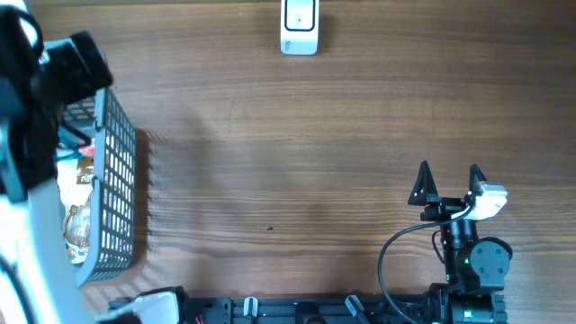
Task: Scan the item barcode
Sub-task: 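Raise the left gripper and move it over the grey basket, then lower the left gripper into the basket toward the blue mouthwash bottle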
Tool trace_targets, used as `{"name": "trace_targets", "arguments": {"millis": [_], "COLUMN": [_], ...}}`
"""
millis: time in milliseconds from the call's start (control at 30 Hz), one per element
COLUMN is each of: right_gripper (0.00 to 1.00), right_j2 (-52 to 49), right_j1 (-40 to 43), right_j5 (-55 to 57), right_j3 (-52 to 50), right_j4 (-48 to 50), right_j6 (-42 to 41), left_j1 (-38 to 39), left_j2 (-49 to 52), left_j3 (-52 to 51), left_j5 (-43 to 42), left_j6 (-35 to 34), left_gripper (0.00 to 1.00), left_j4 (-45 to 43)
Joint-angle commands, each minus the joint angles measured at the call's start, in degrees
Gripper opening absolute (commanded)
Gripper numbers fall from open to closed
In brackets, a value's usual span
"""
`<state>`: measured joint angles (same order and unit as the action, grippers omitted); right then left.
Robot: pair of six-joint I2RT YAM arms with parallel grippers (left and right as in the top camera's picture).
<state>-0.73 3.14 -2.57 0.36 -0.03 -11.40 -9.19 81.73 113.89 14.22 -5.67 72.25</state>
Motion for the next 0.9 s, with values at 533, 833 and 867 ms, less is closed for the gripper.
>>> {"name": "trace_targets", "arguments": {"millis": [533, 833, 867], "right_gripper": [1.00, 1.00, 1.00], "right_j2": [0.3, 0.3, 0.3], "right_j1": [-0.1, -0.1, -0.1], "right_j5": [-0.5, -0.5, -0.5], "right_j3": [-0.1, -0.1, -0.1], "right_j4": [0.2, 0.2, 0.2], "right_j6": [0.9, 0.9, 0.9], "left_j1": [-25.3, -25.3, -25.3], "left_j2": [5.5, 15.7, 16.7], "left_j3": [-1.4, -4.2, -4.2], "left_j5": [-9.7, -13.2, -14.1], "left_j6": [1.4, 12.5, 14.5], "left_gripper": [1.00, 1.00, 1.00], "left_j4": [-1.3, -1.2, -0.7]}}
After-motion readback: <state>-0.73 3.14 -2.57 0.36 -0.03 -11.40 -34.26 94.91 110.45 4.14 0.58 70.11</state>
